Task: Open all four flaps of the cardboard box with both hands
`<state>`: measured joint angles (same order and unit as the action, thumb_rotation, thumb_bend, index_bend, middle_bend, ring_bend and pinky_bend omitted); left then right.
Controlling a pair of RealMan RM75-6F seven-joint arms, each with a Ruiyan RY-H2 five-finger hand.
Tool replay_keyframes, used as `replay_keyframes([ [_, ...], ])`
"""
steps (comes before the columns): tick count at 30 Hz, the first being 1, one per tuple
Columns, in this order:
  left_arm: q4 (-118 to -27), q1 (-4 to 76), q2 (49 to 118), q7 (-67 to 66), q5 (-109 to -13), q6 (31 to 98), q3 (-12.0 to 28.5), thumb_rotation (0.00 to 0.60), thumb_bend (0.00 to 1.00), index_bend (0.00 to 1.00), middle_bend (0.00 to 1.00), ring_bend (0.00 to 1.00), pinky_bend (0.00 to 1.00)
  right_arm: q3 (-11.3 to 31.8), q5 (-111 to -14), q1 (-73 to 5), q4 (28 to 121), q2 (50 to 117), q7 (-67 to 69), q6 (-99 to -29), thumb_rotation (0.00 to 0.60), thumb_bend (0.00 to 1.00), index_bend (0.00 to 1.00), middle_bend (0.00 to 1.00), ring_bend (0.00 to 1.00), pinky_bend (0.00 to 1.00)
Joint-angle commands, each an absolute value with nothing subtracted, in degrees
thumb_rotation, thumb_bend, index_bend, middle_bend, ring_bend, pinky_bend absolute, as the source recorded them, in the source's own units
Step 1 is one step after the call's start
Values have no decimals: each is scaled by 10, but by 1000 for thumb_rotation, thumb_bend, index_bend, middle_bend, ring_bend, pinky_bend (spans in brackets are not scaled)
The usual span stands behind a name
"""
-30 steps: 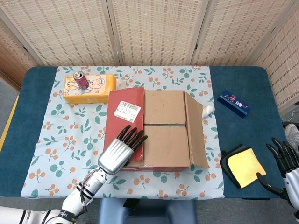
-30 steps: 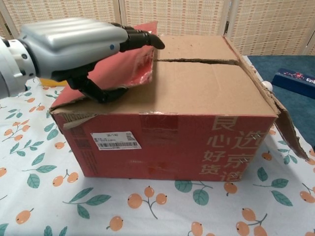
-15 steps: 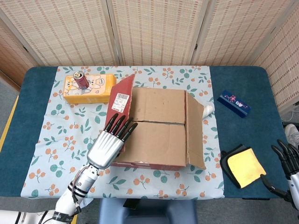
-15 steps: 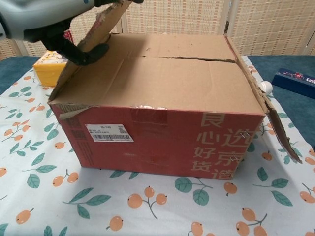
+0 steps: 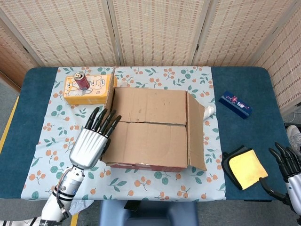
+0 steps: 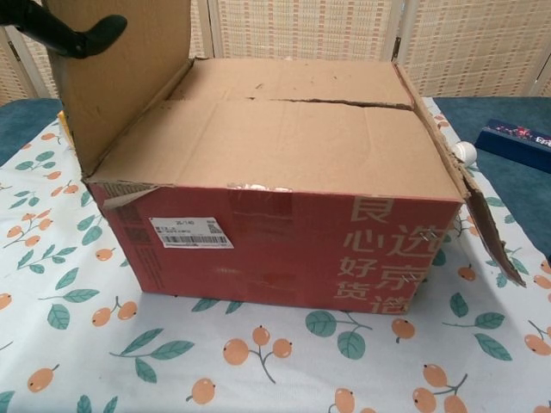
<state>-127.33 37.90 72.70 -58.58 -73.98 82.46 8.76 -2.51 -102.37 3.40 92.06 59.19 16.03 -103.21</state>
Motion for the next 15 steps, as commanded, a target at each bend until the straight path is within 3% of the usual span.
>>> replay_keyframes([
  [1,-1276,366,712,-574,-745,836,87,600,584,0,85,16,0,-16,-1015,25,923,590,158,-1021,600,374,0,0,0,0],
  [15,-1238,259,621,-464,-723,902,63,600,581,0,65,0,0,-9,-1008,4,961,581,112,-973,600,374,0,0,0,0],
])
